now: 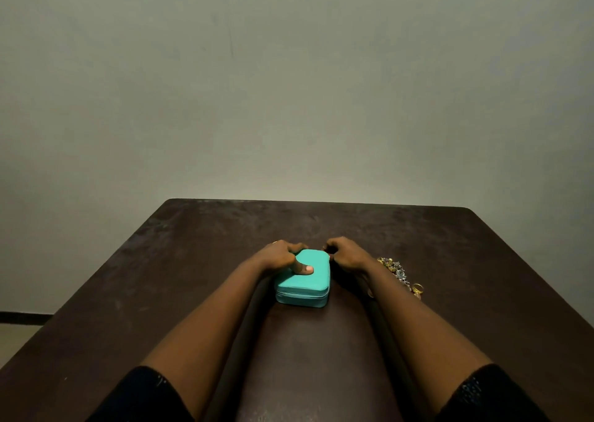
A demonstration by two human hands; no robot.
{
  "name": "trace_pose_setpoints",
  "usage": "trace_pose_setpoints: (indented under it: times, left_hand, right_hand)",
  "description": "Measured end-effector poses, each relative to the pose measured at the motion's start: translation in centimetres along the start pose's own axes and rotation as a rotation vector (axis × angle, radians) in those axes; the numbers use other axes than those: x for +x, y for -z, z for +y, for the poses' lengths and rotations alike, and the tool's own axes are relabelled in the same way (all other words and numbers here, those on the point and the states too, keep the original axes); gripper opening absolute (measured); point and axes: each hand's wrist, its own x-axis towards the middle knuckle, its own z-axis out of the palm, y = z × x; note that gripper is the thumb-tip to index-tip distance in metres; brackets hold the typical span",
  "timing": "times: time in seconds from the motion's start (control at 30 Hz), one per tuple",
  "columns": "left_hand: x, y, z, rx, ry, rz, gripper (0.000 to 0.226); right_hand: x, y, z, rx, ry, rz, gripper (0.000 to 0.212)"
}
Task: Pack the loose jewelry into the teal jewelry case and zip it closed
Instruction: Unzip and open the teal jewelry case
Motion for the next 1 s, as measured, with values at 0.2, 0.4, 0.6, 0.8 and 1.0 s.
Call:
trace_pose_setpoints:
  times: [0.2,0.4,0.6,0.8,1.0]
  left_hand:
    - [-0.1,-0.4,-0.3,-0.029,0.006,0.038,0.065]
    - [-0.2,-0.8,-0.5,-0.087,0.018,0.073,0.068]
    - [-0.4,-1.2,-0.6,-0.09,0.034,0.122,0.065]
    - [-1.2,-1.9,-0.4,-0.177,0.046,0.176,0.067]
    - [-1.8,-2.8,-0.4,-0.209,0.03,0.212,0.066]
  right_hand:
    - [-0.6,0.0,0.2,-0.156,-0.005,0.14,0.021]
    - [-2.6,-0.5,0.4,-0.392,0.032,0.253,0.026]
    - [-5.0,-0.7,1.0,-0.427,0.042,0.239,0.029]
    - [-7.8,-1.4,0.6,-0.387,0.085,0.265,0.028]
    - [-10.3,-3.0,-0.4,-0.275,0.117,0.351,0.025]
